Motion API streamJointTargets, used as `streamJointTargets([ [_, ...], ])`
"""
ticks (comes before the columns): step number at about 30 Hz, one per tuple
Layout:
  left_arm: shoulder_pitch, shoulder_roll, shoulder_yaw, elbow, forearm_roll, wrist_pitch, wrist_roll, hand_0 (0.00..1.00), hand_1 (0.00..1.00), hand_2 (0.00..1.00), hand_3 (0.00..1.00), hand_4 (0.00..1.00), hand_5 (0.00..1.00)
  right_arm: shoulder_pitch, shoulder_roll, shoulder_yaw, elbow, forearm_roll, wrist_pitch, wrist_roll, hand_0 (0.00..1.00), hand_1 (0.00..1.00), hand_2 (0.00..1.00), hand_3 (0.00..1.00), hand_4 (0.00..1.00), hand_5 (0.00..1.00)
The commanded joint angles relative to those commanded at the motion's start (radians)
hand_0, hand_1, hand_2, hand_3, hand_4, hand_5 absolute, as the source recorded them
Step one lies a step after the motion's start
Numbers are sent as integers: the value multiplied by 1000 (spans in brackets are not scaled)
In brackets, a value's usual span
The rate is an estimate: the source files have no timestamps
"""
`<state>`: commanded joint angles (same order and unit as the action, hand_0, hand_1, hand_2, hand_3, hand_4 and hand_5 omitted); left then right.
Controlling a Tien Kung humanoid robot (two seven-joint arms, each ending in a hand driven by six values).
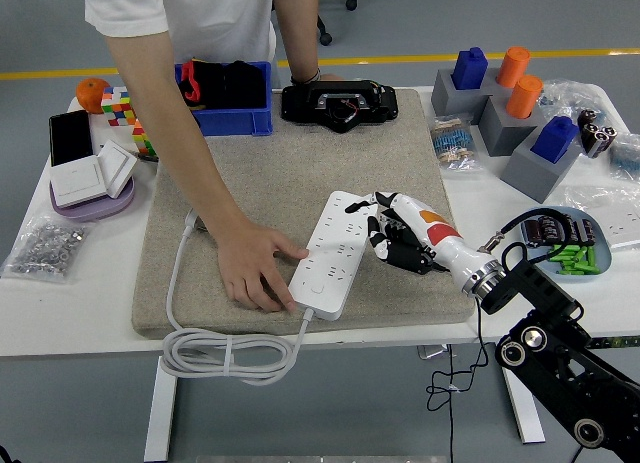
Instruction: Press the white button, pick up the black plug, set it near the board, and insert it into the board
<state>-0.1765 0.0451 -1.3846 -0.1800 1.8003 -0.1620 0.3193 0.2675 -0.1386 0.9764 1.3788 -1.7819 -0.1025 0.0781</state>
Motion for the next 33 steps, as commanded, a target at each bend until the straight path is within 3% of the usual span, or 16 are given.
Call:
streamJointTargets([
  [3, 0, 0, -1, 0, 2, 0, 0, 690, 636, 612, 640, 558, 202, -7, 1, 18, -7, 1, -4, -9, 664, 658, 652, 793, 998, 254],
  [4, 0, 0, 0, 0, 3, 0, 0, 690, 636, 612, 639, 558, 203, -10, 1, 25, -9, -1, -6, -14, 879, 887, 867, 900, 998, 399],
  [9, -1, 1, 1, 0, 7, -2, 0, 690, 636, 612, 639, 558, 203, -18, 1, 37, -15, -4, -16, -26, 879, 887, 867, 900, 998, 399],
  [10, -1, 0, 2, 0, 7, -3, 0, 691, 636, 612, 640, 558, 203, -21, 1, 37, -20, -4, -19, -30, 929, 944, 929, 951, 998, 528],
  [21, 1, 1, 4, 0, 9, -4, 0, 690, 636, 612, 640, 559, 201, -26, 5, 51, -108, -36, -50, -32, 931, 951, 940, 951, 998, 529],
  [22, 1, 2, 6, 0, 8, -4, 0, 690, 635, 612, 640, 560, 202, -26, 5, 52, -118, -38, -56, -27, 912, 913, 882, 900, 998, 437],
  [28, 0, 2, 7, 0, 9, -5, -1, 690, 635, 612, 640, 560, 202, -26, 6, 59, -162, -69, -71, 1, 912, 913, 882, 900, 998, 437],
  [29, 0, 2, 7, 0, 8, -5, -1, 692, 636, 612, 640, 561, 204, -26, 6, 59, -167, -74, -71, 2, 880, 844, 815, 860, 998, 238],
  [33, -1, 1, 7, 0, 6, -4, -2, 692, 636, 612, 640, 561, 204, -27, 6, 60, -186, -85, -76, 5, 880, 844, 815, 860, 998, 238],
])
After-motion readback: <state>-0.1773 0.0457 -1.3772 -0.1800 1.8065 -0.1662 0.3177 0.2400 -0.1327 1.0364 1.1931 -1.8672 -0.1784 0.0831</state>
